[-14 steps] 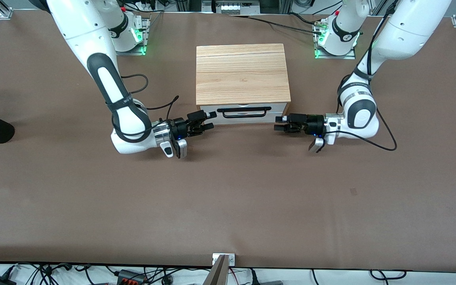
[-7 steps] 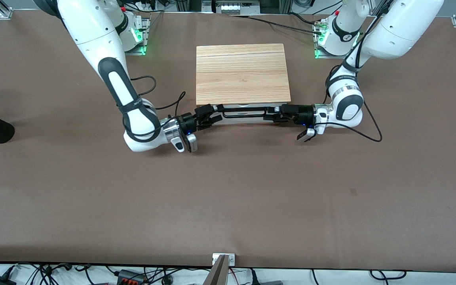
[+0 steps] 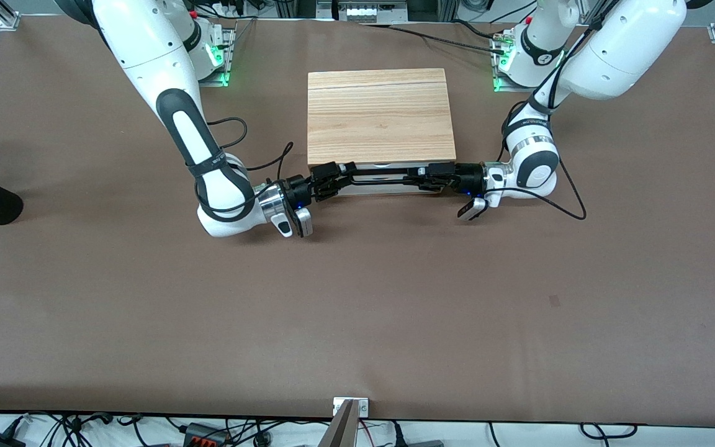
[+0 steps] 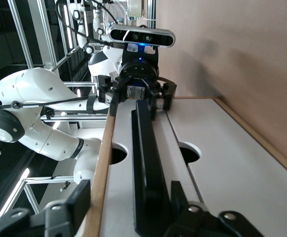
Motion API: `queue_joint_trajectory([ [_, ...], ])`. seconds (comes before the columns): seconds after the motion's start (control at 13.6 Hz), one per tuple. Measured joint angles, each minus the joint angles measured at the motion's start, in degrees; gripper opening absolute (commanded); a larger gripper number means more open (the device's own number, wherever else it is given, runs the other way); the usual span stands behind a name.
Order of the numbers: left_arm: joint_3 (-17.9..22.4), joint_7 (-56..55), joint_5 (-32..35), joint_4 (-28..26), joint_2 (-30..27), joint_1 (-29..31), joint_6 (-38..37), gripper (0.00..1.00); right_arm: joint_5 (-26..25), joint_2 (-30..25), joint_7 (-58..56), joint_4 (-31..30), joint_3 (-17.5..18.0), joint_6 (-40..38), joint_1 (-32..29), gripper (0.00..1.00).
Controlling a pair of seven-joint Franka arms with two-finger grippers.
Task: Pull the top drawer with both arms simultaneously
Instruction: 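Close the left gripper and the right gripper on the handle ends, then pull the handle outward with both grippers to slide the drawer open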
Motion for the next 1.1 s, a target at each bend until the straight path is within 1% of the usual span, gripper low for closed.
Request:
queue_joint_trajectory([
  [0.15,0.01,1.6,-0.48,-0.02,1.15,0.07,0.07,0.22,0.08,0.87,-0.25,0.11,-0.01,0.06,-0.09,0.61],
  [0.44,-0.01,2.8,-1.58,-0.02,1.93,0.09,-0.53,0.2,2.52,1.33,-0.38,0.25,-0.01,0.06,-0.04,0.61],
  [0.51,-0.01,3.01,-1.58,-0.02,1.93,0.1,-0.53,0.2,2.78,1.33,-0.38,0.25,0.04,0.06,0.11,0.6],
  [0.66,-0.01,3.19,-1.58,-0.01,1.93,0.09,-0.53,0.19,2.89,1.35,-0.4,0.24,0.06,0.07,0.47,0.5],
  [0.73,-0.02,3.2,-1.58,-0.01,1.93,0.1,-0.53,0.19,2.89,1.43,-0.41,0.25,0.06,0.08,0.58,0.44],
  [0.81,-0.02,3.2,-1.59,-0.01,1.92,0.1,-0.52,0.19,2.89,1.61,-0.41,0.24,0.06,0.09,0.62,0.33],
  [0.95,-0.02,3.2,-1.58,-0.01,1.93,0.09,-0.46,0.18,2.96,2.12,-0.52,0.24,0.04,0.09,0.6,0.07],
  [1.03,-0.06,3.2,-1.58,0.0,1.91,0.09,-0.47,0.18,3.21,2.12,-0.52,0.29,0.0,-0.08,0.51,0.0],
  [1.1,-0.08,3.21,-1.58,-0.01,1.92,0.09,-0.46,0.18,3.22,2.12,-0.52,0.32,-0.03,0.05,0.49,0.0],
])
